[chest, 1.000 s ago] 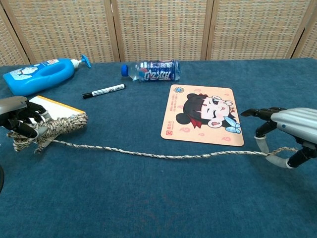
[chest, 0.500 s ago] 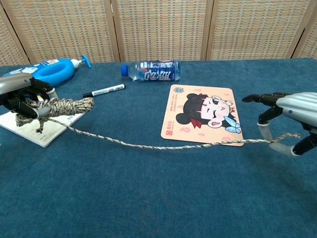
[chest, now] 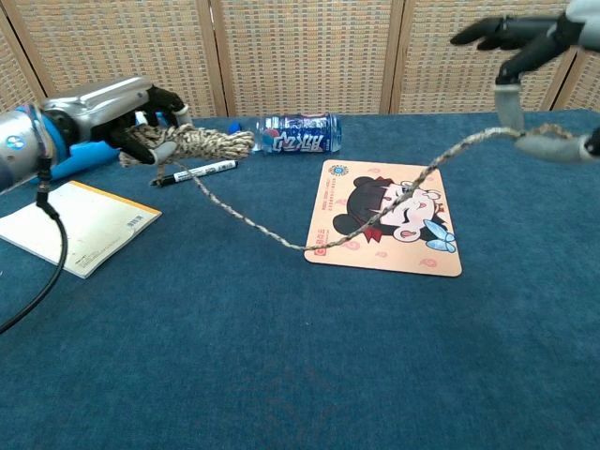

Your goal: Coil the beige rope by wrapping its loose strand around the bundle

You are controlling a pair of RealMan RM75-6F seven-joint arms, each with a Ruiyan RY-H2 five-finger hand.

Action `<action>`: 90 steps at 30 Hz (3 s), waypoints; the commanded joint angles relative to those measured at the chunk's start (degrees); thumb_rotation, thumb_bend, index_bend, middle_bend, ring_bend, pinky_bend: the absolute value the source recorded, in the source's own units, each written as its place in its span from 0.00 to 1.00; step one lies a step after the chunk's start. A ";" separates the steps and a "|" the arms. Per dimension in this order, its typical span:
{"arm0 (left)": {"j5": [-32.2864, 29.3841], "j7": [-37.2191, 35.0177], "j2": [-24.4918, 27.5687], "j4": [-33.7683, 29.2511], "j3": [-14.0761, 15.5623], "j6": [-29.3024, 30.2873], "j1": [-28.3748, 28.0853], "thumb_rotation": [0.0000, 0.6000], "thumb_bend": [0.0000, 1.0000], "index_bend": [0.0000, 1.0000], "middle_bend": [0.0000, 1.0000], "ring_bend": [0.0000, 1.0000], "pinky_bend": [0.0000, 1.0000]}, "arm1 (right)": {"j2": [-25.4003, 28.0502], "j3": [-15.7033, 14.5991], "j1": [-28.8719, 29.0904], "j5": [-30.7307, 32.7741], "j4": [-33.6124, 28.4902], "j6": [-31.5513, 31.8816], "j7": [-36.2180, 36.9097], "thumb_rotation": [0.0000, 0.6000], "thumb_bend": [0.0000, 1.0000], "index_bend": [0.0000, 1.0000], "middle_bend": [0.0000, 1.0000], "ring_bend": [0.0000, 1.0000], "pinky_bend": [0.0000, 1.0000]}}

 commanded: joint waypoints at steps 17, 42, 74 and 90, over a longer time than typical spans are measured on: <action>5.06 3.37 -11.83 13.01 -0.32 -0.58 -10.00 1.00 0.85 0.71 0.62 0.58 0.67 | 16.09 14.90 10.75 18.72 -16.31 -11.86 13.36 1.00 0.48 0.73 0.02 0.00 0.00; 17.19 -6.22 -16.85 20.75 9.24 3.65 -11.19 1.00 0.85 0.71 0.62 0.58 0.67 | 18.27 28.29 23.82 46.22 -9.14 -15.78 21.55 1.00 0.48 0.73 0.05 0.00 0.00; 26.65 -40.75 -10.72 17.74 14.91 20.84 -7.69 1.00 0.85 0.71 0.62 0.58 0.67 | 2.04 20.94 24.60 56.31 18.76 -24.26 24.13 1.00 0.48 0.73 0.08 0.00 0.00; 18.13 -44.57 -10.93 13.77 6.68 18.08 -7.29 1.00 0.85 0.72 0.62 0.58 0.67 | -5.40 15.83 16.04 42.72 23.72 -27.88 30.38 1.00 0.48 0.73 0.10 0.00 0.00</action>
